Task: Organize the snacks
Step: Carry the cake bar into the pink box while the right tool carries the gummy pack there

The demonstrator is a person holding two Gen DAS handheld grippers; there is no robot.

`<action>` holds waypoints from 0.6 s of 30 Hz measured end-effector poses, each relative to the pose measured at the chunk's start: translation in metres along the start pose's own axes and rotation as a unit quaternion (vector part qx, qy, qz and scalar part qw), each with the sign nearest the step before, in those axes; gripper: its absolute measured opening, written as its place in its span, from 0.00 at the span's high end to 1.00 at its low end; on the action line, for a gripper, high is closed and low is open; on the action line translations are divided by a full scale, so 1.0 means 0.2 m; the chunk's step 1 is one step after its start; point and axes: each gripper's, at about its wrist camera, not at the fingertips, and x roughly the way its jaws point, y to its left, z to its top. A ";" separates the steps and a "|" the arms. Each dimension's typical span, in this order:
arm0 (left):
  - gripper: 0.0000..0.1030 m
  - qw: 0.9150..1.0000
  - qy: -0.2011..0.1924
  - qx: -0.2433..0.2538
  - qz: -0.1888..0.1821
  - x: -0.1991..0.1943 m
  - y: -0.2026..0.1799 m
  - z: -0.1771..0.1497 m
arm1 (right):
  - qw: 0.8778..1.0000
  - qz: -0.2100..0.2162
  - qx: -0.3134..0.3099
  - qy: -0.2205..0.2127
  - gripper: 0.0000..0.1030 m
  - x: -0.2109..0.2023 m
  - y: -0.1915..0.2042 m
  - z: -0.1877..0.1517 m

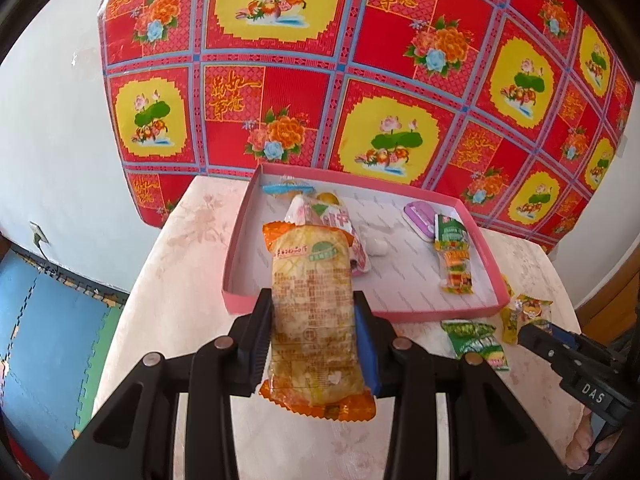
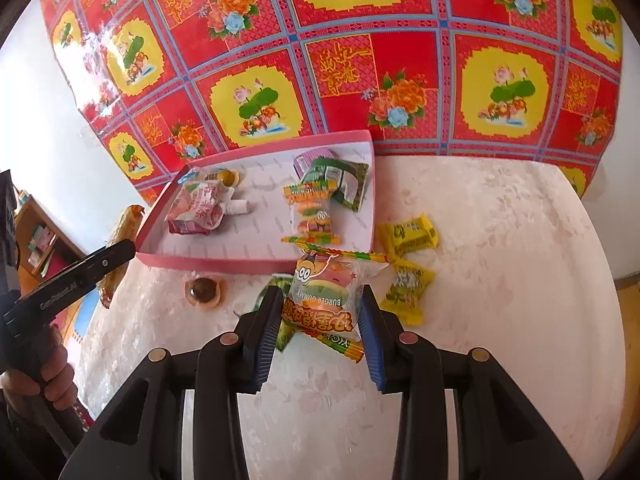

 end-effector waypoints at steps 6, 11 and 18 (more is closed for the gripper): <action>0.62 1.000 0.000 0.003 0.003 0.06 0.01 0.07 | 1.000 0.000 -0.007 0.000 0.63 0.05 0.02 0.07; 0.62 1.000 -0.001 0.003 0.004 0.12 0.02 0.11 | 1.000 -0.001 -0.011 -0.001 0.63 0.11 0.02 0.14; 0.62 1.000 0.008 0.000 0.009 0.23 0.02 0.14 | 1.000 -0.005 -0.011 0.001 0.63 0.20 0.01 0.21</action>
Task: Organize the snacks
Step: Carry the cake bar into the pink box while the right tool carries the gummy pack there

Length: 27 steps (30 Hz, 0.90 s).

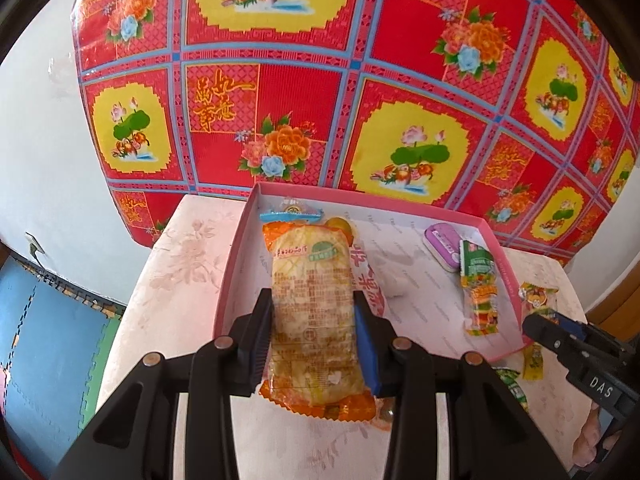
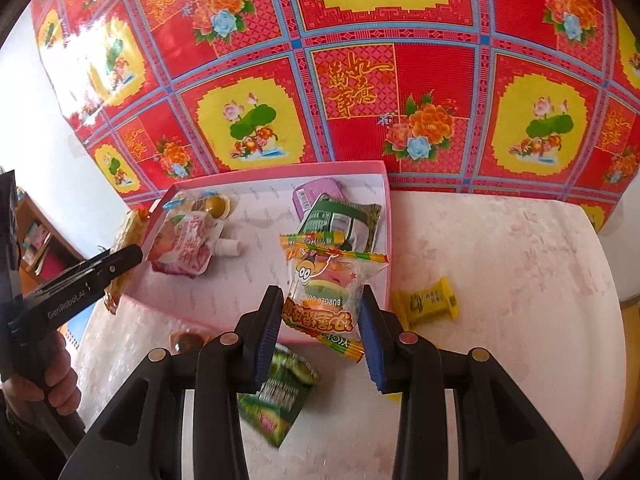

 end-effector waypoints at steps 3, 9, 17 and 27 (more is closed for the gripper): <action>0.62 1.000 0.006 -0.002 0.001 0.04 0.00 0.00 | 1.000 -0.001 -0.002 0.002 0.63 0.03 0.00 0.02; 0.62 1.000 0.012 0.003 0.006 0.11 0.01 0.00 | 1.000 0.004 -0.003 0.003 0.63 0.10 0.00 0.05; 0.62 1.000 0.005 0.008 0.008 0.16 0.01 0.04 | 1.000 0.010 0.000 0.007 0.63 0.19 -0.01 0.06; 0.61 1.000 0.009 0.002 0.010 0.23 0.01 0.08 | 1.000 0.015 0.002 -0.011 0.63 0.23 -0.01 0.08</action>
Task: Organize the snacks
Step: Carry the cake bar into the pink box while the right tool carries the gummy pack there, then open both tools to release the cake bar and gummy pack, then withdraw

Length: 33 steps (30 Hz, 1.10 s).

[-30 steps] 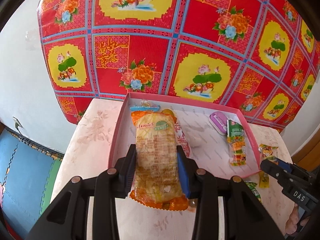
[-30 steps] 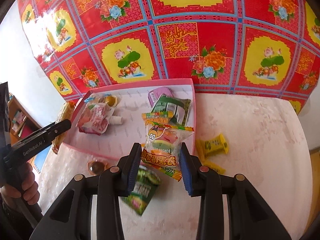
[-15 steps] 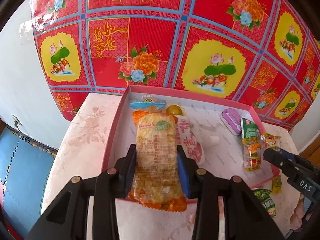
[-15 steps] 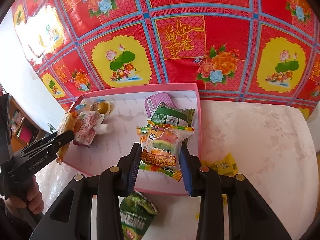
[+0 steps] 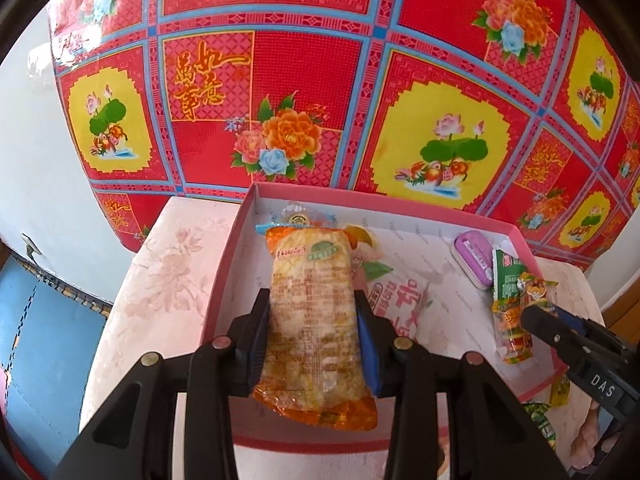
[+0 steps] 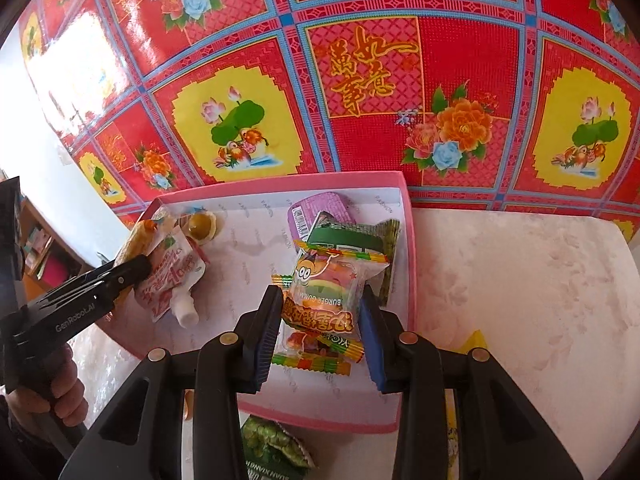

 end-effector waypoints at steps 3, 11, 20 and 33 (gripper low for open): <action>0.60 1.000 0.002 0.001 0.002 0.01 -0.01 0.01 | 1.000 0.002 0.001 -0.001 0.62 0.00 0.00 0.00; 0.38 1.000 0.016 0.007 0.006 0.02 -0.04 0.01 | 1.000 0.013 0.014 0.006 0.60 0.03 -0.01 -0.01; 0.23 1.000 0.004 0.019 0.021 -0.01 -0.07 0.01 | 1.000 0.002 0.004 0.004 0.48 0.01 0.02 -0.01; 0.21 1.000 0.005 0.010 0.018 -0.10 -0.07 0.00 | 1.000 0.016 -0.007 -0.020 0.40 -0.11 0.06 -0.02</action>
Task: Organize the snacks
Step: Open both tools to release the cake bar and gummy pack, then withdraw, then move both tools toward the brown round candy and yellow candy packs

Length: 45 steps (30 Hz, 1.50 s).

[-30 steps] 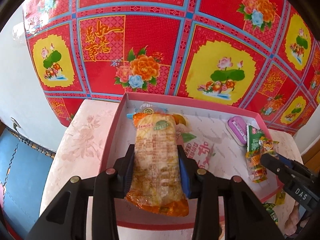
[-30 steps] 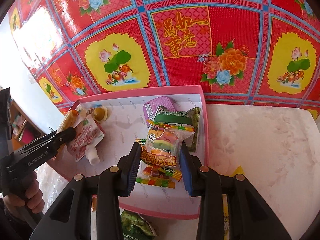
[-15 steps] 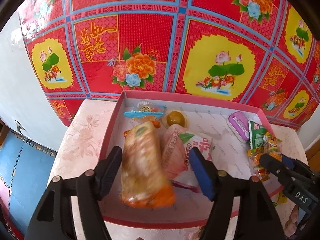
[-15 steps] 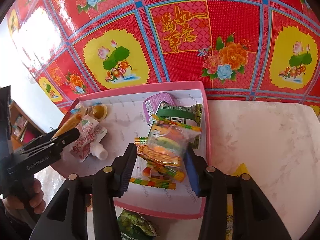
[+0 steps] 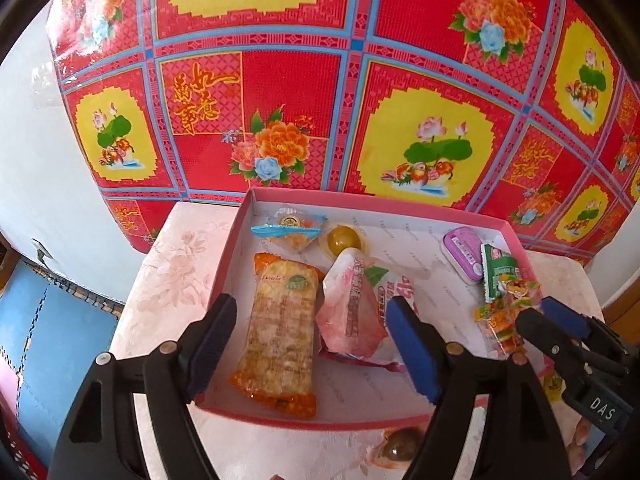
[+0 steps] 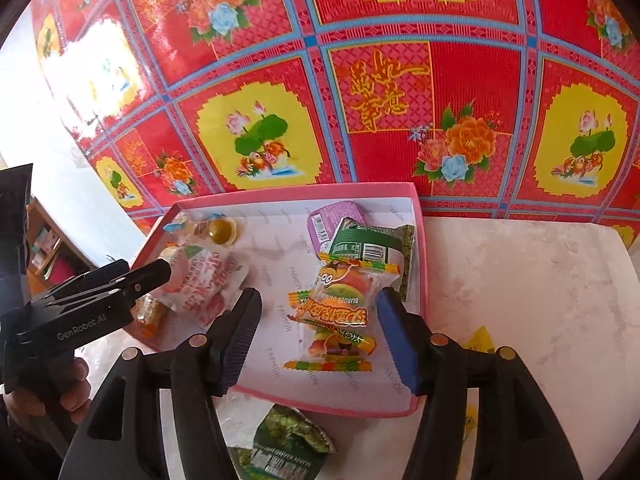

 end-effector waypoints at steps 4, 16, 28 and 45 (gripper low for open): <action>0.21 1.000 0.001 -0.006 -0.005 -0.06 0.00 -0.01 | 1.000 0.007 0.001 -0.003 0.38 -0.05 0.01 -0.01; 0.21 1.000 -0.005 -0.007 -0.017 -0.24 -0.05 -0.10 | 1.000 0.017 -0.010 -0.012 0.32 -0.20 0.04 -0.09; 0.21 0.999 0.020 -0.009 -0.032 -0.30 -0.08 -0.24 | 1.000 0.008 -0.002 -0.007 0.32 -0.35 -0.02 -0.22; 0.21 0.998 0.054 0.002 -0.034 -0.30 -0.10 -0.41 | 1.000 -0.010 0.012 0.002 0.32 -0.44 -0.12 -0.36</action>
